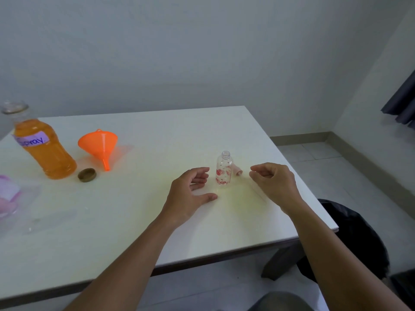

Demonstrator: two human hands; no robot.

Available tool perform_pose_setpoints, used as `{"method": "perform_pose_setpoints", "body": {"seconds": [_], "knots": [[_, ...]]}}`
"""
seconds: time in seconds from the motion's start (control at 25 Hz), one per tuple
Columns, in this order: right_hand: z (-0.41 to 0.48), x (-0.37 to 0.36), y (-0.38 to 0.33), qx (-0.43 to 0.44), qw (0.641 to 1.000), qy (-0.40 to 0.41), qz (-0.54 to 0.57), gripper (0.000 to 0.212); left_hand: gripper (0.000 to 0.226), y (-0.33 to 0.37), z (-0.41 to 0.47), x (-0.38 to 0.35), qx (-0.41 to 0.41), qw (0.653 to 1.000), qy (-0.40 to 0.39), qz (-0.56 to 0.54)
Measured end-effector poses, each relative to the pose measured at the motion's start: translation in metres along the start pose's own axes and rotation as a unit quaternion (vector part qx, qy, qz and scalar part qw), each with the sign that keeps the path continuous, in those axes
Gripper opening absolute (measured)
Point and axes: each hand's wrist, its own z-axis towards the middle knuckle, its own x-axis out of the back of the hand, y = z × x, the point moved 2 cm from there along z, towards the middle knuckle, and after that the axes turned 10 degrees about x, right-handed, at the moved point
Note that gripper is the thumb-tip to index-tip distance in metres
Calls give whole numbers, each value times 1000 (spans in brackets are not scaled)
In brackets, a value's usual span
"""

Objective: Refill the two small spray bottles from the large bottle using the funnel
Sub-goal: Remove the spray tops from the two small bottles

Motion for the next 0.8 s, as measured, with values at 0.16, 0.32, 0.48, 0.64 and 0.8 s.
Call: {"method": "perform_pose_setpoints", "body": {"seconds": [0.16,0.32,0.48,0.64,0.8], "knots": [[-41,-2,-17,60,992,107,-5,18,52,-5,-31,34,8,999,29,34],[-81,-26,-54,195,975,103,13,19,34,-12,-71,85,25,993,93,65],[-99,-63,-88,259,966,-5,10,21,21,-21,-108,144,47,974,200,93],[-109,-113,-116,273,954,-120,-15,22,24,-28,-141,205,91,910,396,84],[-117,-166,-145,247,948,-199,-18,20,53,-40,-151,241,102,873,470,78]]}}
